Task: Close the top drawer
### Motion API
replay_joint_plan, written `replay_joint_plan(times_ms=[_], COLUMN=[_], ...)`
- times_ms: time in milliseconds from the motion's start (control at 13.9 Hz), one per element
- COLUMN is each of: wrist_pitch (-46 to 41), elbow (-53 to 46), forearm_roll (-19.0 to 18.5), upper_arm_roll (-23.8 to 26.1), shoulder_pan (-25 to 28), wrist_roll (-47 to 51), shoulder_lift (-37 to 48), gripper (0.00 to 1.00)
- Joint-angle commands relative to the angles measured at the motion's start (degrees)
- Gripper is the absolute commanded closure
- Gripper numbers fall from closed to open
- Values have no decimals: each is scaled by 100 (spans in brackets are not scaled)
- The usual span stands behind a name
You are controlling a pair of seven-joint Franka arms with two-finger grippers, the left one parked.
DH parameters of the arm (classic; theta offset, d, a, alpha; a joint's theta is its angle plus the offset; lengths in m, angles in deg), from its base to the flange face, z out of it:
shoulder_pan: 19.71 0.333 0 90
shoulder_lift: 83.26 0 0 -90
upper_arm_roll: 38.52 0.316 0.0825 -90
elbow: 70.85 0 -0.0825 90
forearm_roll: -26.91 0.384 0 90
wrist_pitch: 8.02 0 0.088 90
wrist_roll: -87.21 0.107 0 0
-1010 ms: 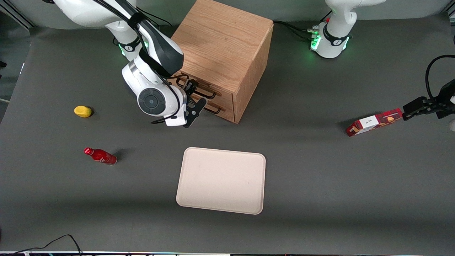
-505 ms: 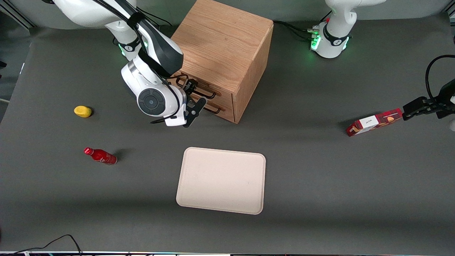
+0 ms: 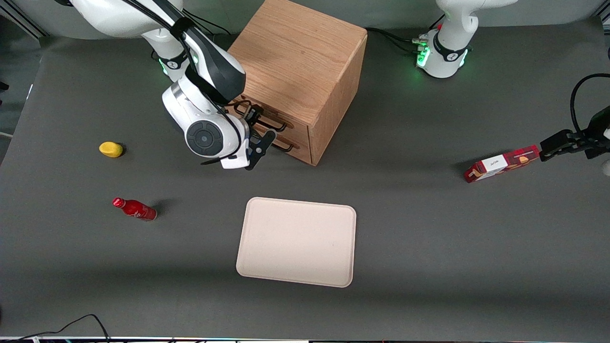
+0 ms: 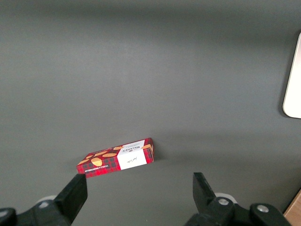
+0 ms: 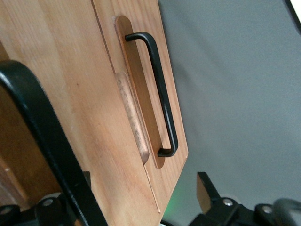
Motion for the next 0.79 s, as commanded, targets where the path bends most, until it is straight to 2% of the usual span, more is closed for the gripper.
replay_joint_plan(times_ms=[0, 505, 721], wrist_pitch=[-484, -493, -887], elbow=[-324, -658, -1061], forearm_roll=[201, 201, 201], upper_arm_roll=[144, 100, 30], shoulder_pan=[-44, -53, -114], wrist_roll=[97, 79, 79], shoulder_lift=[64, -24, -33], gripper=[0, 0, 0])
